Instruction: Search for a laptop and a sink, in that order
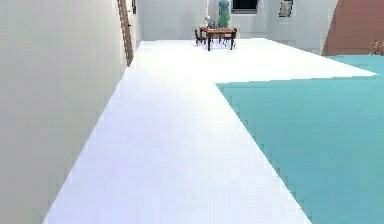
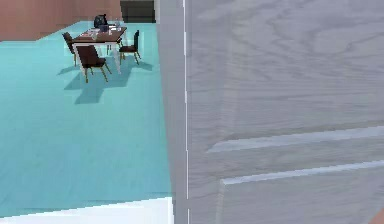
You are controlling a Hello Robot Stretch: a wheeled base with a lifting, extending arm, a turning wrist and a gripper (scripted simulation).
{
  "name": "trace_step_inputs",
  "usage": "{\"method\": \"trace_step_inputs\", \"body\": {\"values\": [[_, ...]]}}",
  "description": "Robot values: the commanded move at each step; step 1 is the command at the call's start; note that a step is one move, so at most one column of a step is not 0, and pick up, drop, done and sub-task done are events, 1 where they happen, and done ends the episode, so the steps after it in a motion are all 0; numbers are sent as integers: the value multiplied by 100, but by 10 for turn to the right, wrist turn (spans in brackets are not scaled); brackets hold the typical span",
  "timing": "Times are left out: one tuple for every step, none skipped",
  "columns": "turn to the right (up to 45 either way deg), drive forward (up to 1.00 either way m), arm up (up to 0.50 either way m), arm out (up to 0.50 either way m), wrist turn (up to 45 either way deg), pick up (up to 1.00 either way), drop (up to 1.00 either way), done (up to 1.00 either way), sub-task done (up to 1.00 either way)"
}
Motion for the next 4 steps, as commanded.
{"method": "trace_step_inputs", "body": {"values": [[120,0,0,0,0,0,0,0,0],[0,100,0,0,0,0,0,0,0],[0,100,0,0,0,0,0,0,0],[0,100,0,0,0,0,0,0,0]]}}
